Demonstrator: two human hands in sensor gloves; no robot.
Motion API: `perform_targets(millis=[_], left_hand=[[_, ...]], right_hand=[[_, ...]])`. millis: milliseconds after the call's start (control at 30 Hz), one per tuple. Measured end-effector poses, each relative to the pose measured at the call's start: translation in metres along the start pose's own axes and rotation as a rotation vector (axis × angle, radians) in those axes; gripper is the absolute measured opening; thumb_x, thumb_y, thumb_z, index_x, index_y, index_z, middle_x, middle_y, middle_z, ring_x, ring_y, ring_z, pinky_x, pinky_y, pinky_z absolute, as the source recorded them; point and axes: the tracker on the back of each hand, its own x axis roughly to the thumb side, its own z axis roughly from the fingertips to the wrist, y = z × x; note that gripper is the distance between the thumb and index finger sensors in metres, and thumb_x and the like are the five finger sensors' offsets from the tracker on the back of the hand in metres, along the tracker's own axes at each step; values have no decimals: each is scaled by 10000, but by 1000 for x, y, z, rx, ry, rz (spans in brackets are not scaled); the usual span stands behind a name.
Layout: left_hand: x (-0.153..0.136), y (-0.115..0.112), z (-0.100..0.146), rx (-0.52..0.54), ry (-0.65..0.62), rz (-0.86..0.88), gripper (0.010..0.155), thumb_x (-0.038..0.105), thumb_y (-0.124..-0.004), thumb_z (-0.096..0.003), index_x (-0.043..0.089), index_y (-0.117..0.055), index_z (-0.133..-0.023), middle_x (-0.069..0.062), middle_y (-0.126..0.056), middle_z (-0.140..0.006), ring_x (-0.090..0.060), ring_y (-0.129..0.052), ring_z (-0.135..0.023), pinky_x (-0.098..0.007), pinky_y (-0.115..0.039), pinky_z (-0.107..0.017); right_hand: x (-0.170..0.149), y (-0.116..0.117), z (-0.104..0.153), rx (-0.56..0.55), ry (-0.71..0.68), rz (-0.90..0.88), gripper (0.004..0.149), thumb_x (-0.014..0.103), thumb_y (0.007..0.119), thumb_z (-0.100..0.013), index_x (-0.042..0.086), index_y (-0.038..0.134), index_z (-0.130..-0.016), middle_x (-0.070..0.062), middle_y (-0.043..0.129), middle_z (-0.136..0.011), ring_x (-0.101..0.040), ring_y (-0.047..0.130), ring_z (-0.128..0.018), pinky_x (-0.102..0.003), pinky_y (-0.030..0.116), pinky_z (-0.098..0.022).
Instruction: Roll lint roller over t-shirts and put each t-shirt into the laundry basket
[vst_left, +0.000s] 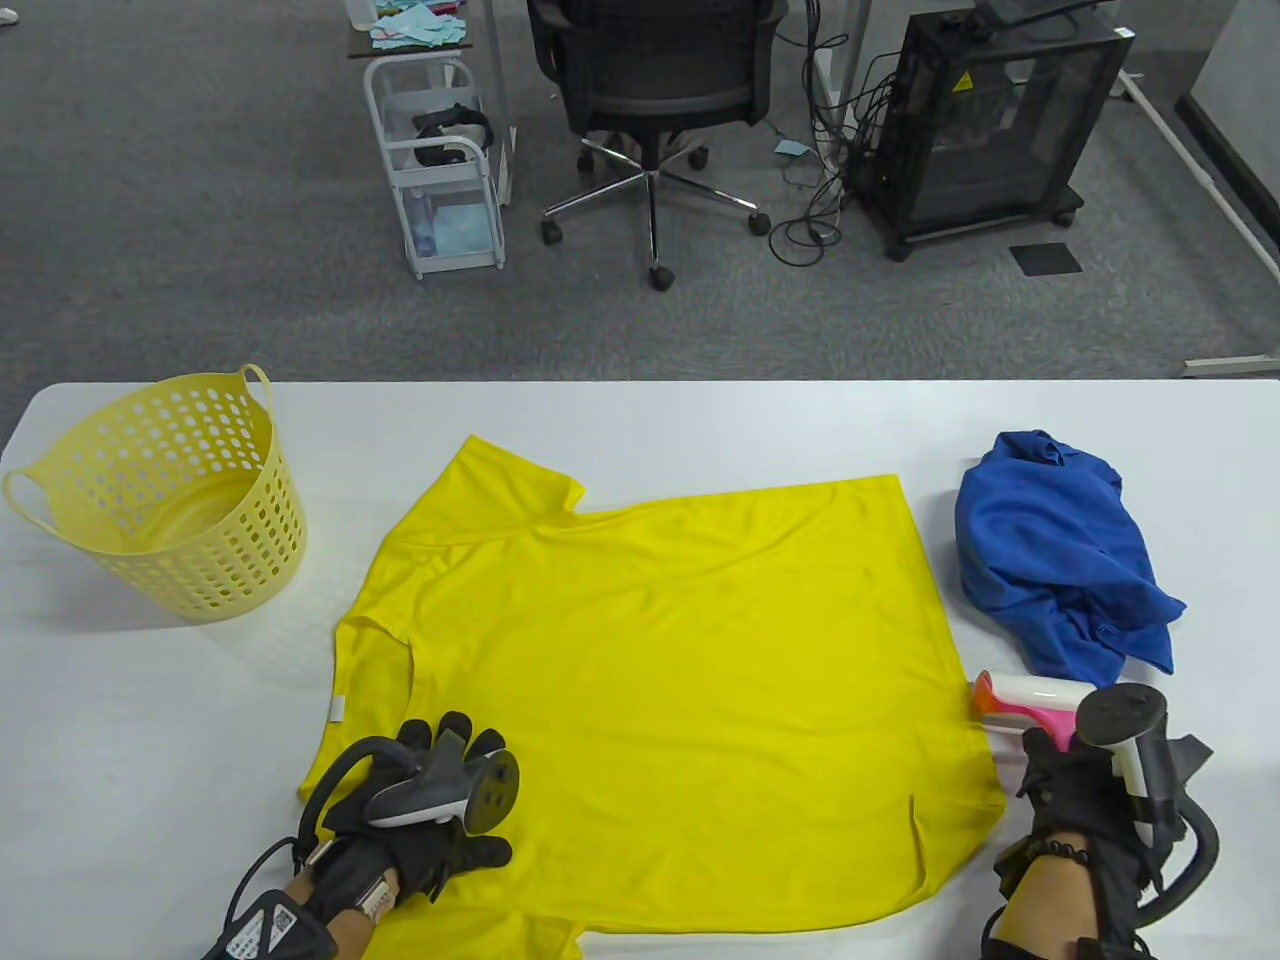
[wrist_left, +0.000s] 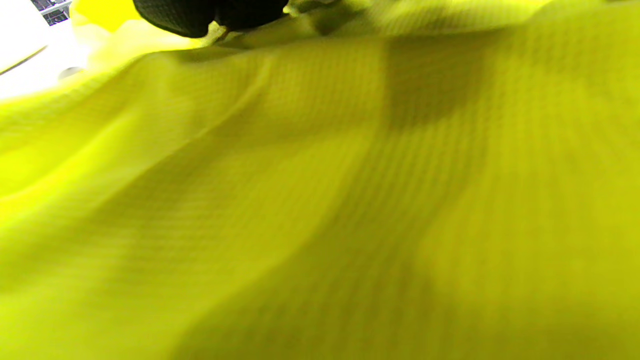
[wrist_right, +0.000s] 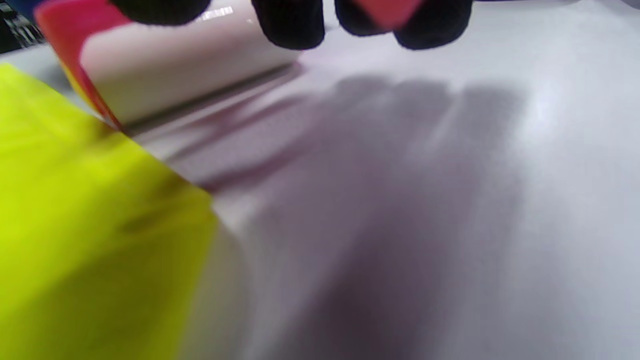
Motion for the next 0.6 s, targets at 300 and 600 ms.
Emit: perform_targets(millis=[300, 600], left_hand=[[-3, -1, 0, 3, -5, 27, 970, 777, -534, -343, 226, -208, -1070, -211, -305, -1138, -553, -488, -979, -650, -577, -697], [-22, 18, 25, 298, -118, 94, 881, 730, -630, -337, 238, -469, -1050, -108, -601, -1113, -469, -655, -1001, -651, -580, -694]], right_hand=[[5, -7, 14, -17, -47, -19, 895, 644, 611, -456, 127, 174, -1042, -204, 91, -1109, -495, 234, -1063, -759, 180, -684], [77, 1, 97, 10, -726, 123, 961, 660, 757, -356, 238, 249, -1054, -196, 208, -1161, -514, 292, -1084, -772, 243, -686]])
